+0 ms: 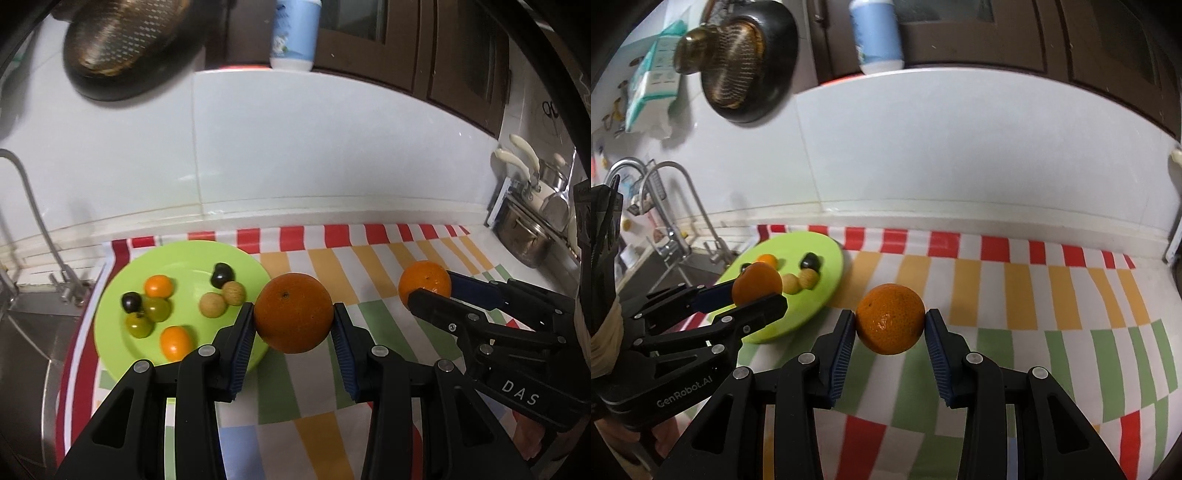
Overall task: Organize fruits
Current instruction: 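Carry both oranges over the green plate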
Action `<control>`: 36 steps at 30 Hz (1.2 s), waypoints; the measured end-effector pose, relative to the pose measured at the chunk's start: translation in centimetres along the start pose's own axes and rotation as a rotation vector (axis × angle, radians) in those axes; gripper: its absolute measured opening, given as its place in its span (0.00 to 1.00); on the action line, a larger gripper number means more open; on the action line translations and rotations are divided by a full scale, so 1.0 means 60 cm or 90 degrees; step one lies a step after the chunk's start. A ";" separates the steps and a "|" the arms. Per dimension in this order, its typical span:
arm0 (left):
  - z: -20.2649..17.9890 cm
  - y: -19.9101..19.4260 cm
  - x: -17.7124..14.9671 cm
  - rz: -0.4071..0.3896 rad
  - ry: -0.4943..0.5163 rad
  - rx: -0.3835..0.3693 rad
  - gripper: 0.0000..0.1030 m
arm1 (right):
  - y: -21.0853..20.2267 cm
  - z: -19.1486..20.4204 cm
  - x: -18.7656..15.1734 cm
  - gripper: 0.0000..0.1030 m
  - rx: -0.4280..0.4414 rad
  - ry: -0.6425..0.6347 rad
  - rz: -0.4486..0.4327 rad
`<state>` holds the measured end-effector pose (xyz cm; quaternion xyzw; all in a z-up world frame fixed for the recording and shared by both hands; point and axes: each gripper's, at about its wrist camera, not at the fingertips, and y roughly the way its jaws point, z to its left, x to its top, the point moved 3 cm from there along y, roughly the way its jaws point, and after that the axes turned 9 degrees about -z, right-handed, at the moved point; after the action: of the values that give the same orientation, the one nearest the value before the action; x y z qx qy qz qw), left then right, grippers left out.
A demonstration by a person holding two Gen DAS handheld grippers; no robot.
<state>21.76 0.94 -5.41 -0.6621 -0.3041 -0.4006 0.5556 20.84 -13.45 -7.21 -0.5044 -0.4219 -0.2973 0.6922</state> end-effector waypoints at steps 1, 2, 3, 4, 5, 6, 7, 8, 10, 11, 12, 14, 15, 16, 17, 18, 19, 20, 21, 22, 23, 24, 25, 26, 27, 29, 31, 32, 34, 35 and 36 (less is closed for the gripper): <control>0.004 -0.006 0.000 -0.003 -0.002 0.003 0.39 | -0.003 0.007 0.002 0.39 0.006 -0.004 -0.002; 0.008 -0.011 0.000 -0.005 -0.004 0.006 0.39 | -0.003 0.012 0.004 0.39 0.010 -0.007 -0.004; 0.013 -0.016 0.000 -0.008 -0.007 0.010 0.39 | -0.005 0.018 0.006 0.39 0.014 -0.011 -0.005; 0.017 -0.020 0.000 -0.010 -0.009 0.013 0.39 | -0.005 0.026 0.008 0.39 0.019 -0.016 -0.007; 0.022 -0.024 0.000 -0.012 -0.011 0.018 0.39 | -0.004 0.032 0.009 0.39 0.023 -0.018 -0.008; 0.026 -0.029 0.000 -0.014 -0.013 0.022 0.39 | -0.004 0.037 0.010 0.39 0.028 -0.021 -0.009; 0.031 -0.033 0.000 -0.016 -0.016 0.028 0.39 | -0.004 0.043 0.011 0.39 0.033 -0.026 -0.011; 0.035 -0.037 0.000 -0.019 -0.017 0.033 0.39 | -0.006 0.048 0.012 0.39 0.036 -0.029 -0.012; 0.044 -0.045 -0.001 -0.022 -0.020 0.041 0.39 | -0.005 0.061 0.014 0.39 0.047 -0.037 -0.014; 0.048 -0.048 -0.001 -0.024 -0.021 0.045 0.39 | -0.004 0.065 0.015 0.39 0.051 -0.040 -0.015; 0.052 -0.051 -0.001 -0.026 -0.022 0.050 0.39 | -0.002 0.072 0.017 0.39 0.058 -0.045 -0.016; 0.061 -0.055 -0.002 -0.030 -0.025 0.058 0.39 | 0.000 0.081 0.019 0.39 0.065 -0.050 -0.018; 0.066 -0.057 -0.002 -0.030 -0.025 0.062 0.39 | 0.001 0.086 0.021 0.39 0.071 -0.052 -0.019; 0.072 -0.059 -0.003 -0.031 -0.026 0.065 0.39 | 0.004 0.091 0.023 0.39 0.076 -0.054 -0.020; 0.077 -0.061 -0.004 -0.033 -0.025 0.069 0.39 | 0.006 0.095 0.024 0.39 0.080 -0.055 -0.021; 0.082 -0.062 -0.005 -0.033 -0.023 0.074 0.39 | 0.009 0.099 0.027 0.39 0.085 -0.056 -0.022; 0.087 -0.062 -0.005 -0.036 -0.020 0.078 0.39 | 0.013 0.104 0.029 0.39 0.091 -0.057 -0.022; 0.092 -0.063 -0.006 -0.036 -0.018 0.083 0.39 | 0.017 0.108 0.030 0.39 0.096 -0.058 -0.021; 0.099 -0.063 -0.008 -0.035 -0.018 0.088 0.39 | 0.021 0.113 0.031 0.39 0.101 -0.059 -0.020; 0.105 -0.063 -0.009 -0.035 -0.019 0.094 0.39 | 0.026 0.119 0.032 0.39 0.107 -0.061 -0.020; 0.111 -0.063 -0.011 -0.034 -0.019 0.100 0.39 | 0.031 0.125 0.033 0.39 0.111 -0.064 -0.018; 0.117 -0.062 -0.012 -0.034 -0.019 0.107 0.39 | 0.033 0.129 0.033 0.39 0.114 -0.066 -0.017; 0.123 -0.061 -0.014 -0.032 -0.019 0.111 0.39 | 0.039 0.135 0.033 0.39 0.119 -0.070 -0.016; 0.130 -0.060 -0.016 -0.031 -0.018 0.117 0.39 | 0.043 0.139 0.033 0.39 0.120 -0.072 -0.014; 0.135 -0.058 -0.018 -0.030 -0.016 0.121 0.39 | 0.049 0.144 0.033 0.39 0.124 -0.075 -0.012; 0.146 -0.052 -0.022 -0.024 -0.015 0.130 0.39 | 0.063 0.154 0.031 0.39 0.130 -0.080 -0.007; 0.157 -0.044 -0.030 -0.016 -0.013 0.134 0.39 | 0.076 0.159 0.028 0.39 0.133 -0.082 -0.001; 0.162 -0.041 -0.034 -0.013 -0.011 0.138 0.39 | 0.082 0.161 0.026 0.39 0.133 -0.082 0.003; 0.171 -0.031 -0.042 -0.004 -0.008 0.141 0.39 | 0.098 0.166 0.021 0.39 0.135 -0.086 0.013; 0.176 -0.025 -0.046 0.001 -0.008 0.142 0.39 | 0.105 0.168 0.018 0.39 0.133 -0.086 0.018; 0.181 -0.019 -0.051 0.006 -0.007 0.142 0.39 | 0.112 0.169 0.016 0.39 0.134 -0.087 0.021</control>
<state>21.37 11.95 -8.16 -0.5996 -0.3466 -0.3583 0.6261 24.03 -1.70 -7.97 -0.4549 -0.4889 -0.2048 0.7156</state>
